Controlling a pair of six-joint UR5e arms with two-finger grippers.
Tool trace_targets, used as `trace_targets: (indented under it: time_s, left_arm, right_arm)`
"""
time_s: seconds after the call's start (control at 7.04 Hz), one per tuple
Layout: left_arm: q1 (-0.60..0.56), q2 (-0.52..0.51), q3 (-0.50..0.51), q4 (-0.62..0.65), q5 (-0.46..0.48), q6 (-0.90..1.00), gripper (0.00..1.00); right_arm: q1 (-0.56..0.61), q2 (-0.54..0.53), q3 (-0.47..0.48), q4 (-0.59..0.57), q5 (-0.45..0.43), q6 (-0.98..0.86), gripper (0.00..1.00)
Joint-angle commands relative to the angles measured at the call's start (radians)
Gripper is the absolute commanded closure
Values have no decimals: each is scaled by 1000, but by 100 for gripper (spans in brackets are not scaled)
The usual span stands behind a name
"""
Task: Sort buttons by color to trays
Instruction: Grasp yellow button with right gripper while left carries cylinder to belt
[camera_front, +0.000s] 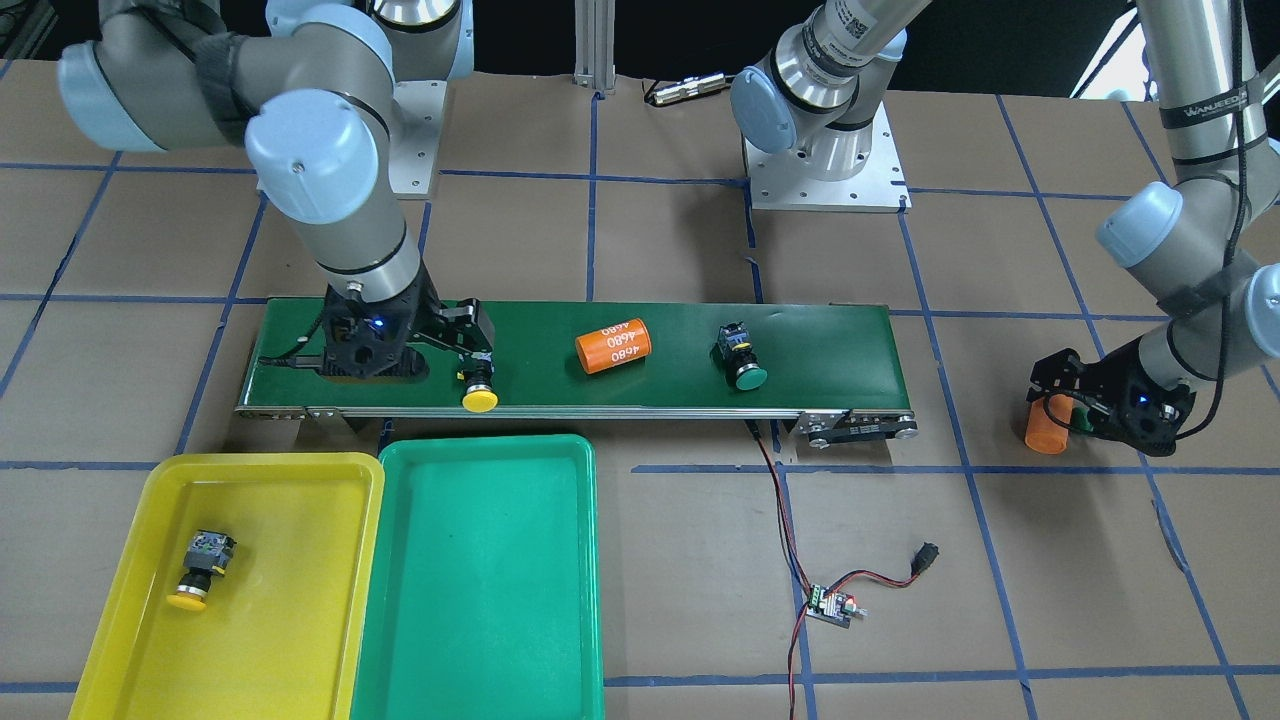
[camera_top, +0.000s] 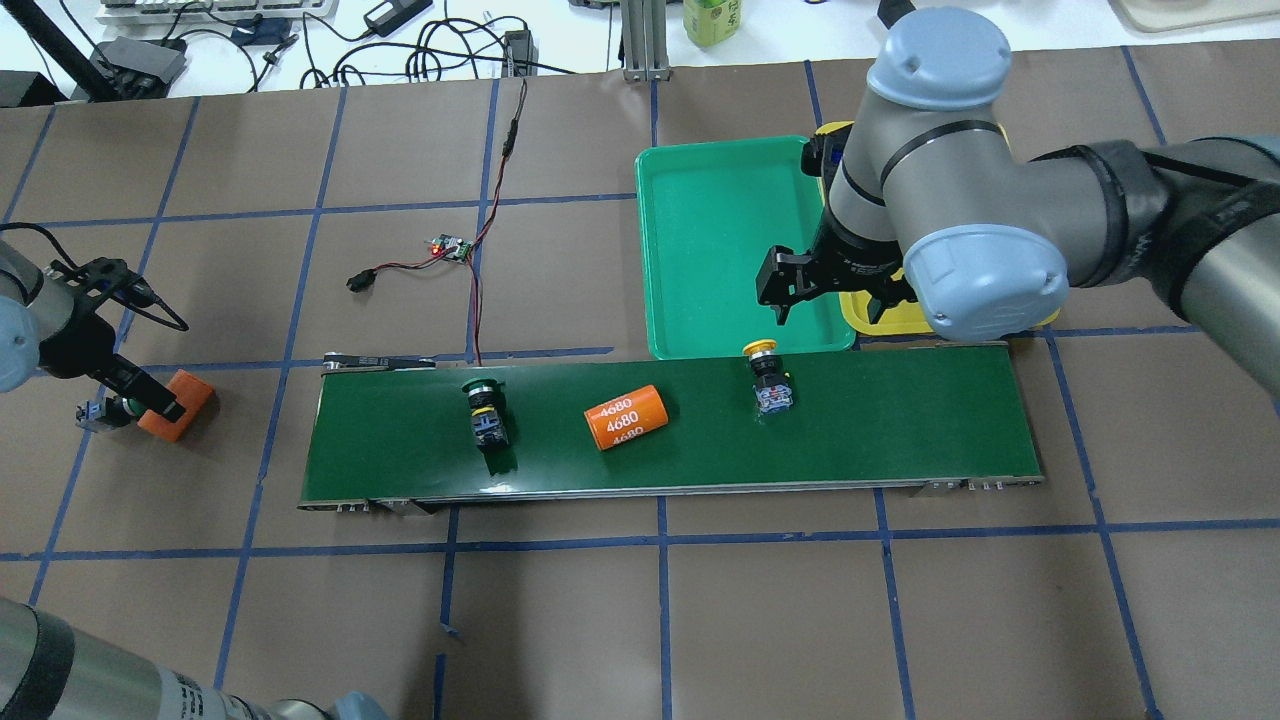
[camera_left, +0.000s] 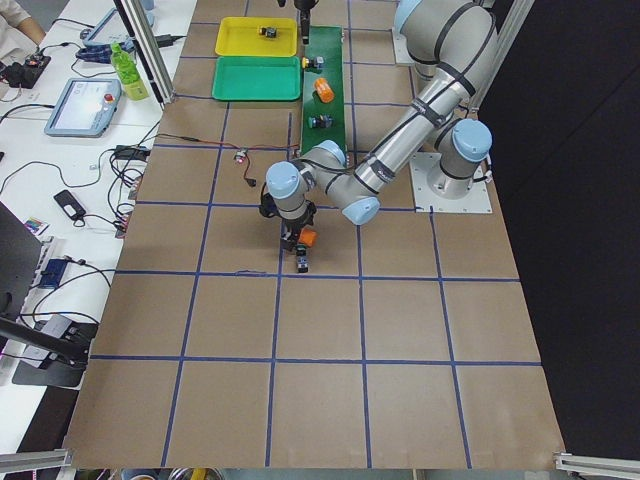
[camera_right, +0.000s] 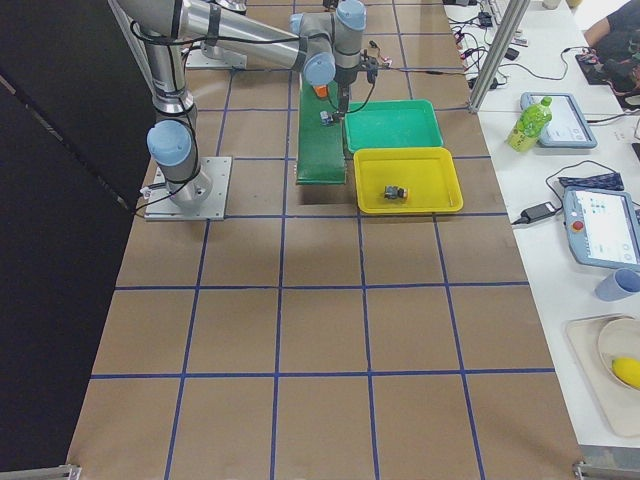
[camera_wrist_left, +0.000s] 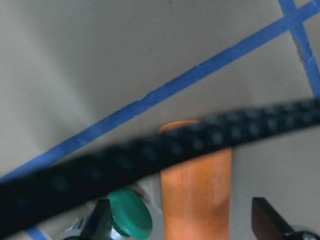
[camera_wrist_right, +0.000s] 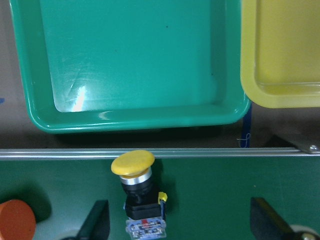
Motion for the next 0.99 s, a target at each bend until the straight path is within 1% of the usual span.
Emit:
trace_targets:
  time_s: [0.0, 0.14, 0.43, 0.57, 0.71, 0.85]
  left_arm:
    - [-18, -3, -20, 28, -2, 36, 6]
    - [-18, -3, -32, 61, -5, 47, 12]
    - [-18, -2, -53, 100, 0, 116, 87]
    - [-19, 16, -57, 102, 0, 113, 100]
    - [-53, 61, -58, 51, 0, 104, 100]
    - [-108, 128, -54, -11, 3, 118, 100]
  right_arm:
    - [29, 62, 19, -50, -11, 49, 0]
    - [29, 78, 33, -61, -14, 49, 0]
    - [19, 91, 62, -77, -19, 51, 0]
    - [16, 89, 71, -78, -20, 51, 34]
    - [10, 85, 73, -61, -22, 51, 83]
    - [5, 83, 73, -61, -20, 49, 96]
